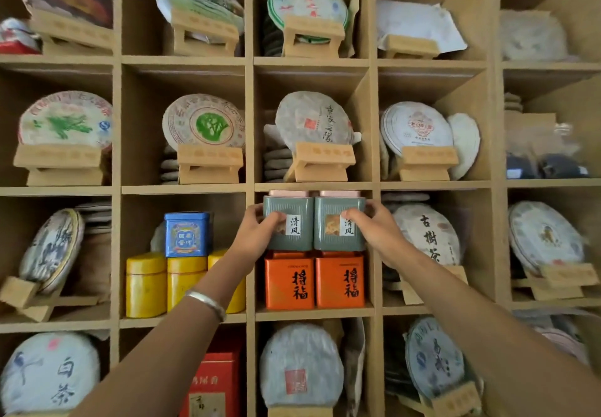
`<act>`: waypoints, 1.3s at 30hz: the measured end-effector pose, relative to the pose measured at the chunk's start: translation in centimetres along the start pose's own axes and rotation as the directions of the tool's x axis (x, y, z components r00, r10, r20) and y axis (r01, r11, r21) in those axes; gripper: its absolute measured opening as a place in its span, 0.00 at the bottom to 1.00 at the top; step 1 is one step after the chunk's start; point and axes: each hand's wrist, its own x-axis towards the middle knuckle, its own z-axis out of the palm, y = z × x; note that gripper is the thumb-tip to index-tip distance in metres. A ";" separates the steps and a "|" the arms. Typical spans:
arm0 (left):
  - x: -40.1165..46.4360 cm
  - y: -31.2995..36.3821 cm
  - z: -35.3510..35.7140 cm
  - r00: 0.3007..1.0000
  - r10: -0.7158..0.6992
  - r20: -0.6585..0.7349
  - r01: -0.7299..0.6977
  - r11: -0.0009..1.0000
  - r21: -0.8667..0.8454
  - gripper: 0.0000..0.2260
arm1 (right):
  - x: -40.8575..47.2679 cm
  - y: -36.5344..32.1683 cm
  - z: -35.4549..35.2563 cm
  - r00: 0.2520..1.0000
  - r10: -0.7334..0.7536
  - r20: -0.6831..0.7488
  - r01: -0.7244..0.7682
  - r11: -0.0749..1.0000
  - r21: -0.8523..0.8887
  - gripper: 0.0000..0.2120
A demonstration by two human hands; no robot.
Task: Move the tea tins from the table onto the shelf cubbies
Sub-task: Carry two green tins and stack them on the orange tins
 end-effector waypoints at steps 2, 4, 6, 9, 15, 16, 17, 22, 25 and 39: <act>1.1 -0.8 -0.1 1.000 0.008 0.000 -0.008 1.000 0.008 0.20 | 1.2 0.5 0.3 1.000 0.002 0.014 -0.002 1.000 -0.025 0.30; 2.1 -1.3 -0.2 1.000 0.016 -0.008 -0.016 1.000 0.015 0.20 | 2.2 0.9 0.6 1.000 0.008 0.022 -0.007 0.999 -0.045 0.25; 2.8 -1.8 -0.2 1.000 0.022 -0.009 -0.022 1.000 0.012 0.21 | 3.1 1.1 0.8 1.000 0.011 0.028 -0.009 0.999 -0.053 0.23; 3.6 -2.6 -0.2 0.998 0.065 -0.012 -0.065 0.998 0.021 0.23 | 3.8 1.6 0.8 1.000 -0.010 0.020 0.011 0.999 -0.050 0.22; 3.7 -4.0 0.2 0.998 0.060 -0.012 -0.060 0.998 0.019 0.23 | 4.1 3.1 0.2 0.999 -0.032 0.043 0.036 0.996 -0.083 0.23; 3.7 -4.2 0.4 0.998 0.064 -0.021 -0.063 0.998 0.020 0.22 | 4.0 3.4 0.3 0.999 -0.034 0.038 0.037 0.996 -0.086 0.23; 3.7 -4.3 0.5 0.997 0.069 -0.030 -0.068 0.997 0.022 0.21 | 4.0 3.6 0.4 0.999 -0.037 0.029 0.039 0.996 -0.084 0.23; 4.2 -3.7 1.1 0.999 0.046 -0.021 -0.044 0.996 0.080 0.20 | 4.5 3.6 1.0 0.999 -0.030 0.035 0.032 0.998 -0.059 0.18; 4.5 -3.5 1.4 1.000 0.006 -0.010 -0.005 0.998 0.070 0.21 | 5.1 3.5 1.4 0.999 -0.022 0.039 0.024 0.999 -0.038 0.17; 6.3 -5.5 2.2 0.998 -0.061 -0.002 0.061 0.997 0.048 0.17 | 6.8 5.5 2.6 0.998 0.043 0.051 -0.041 0.998 -0.038 0.15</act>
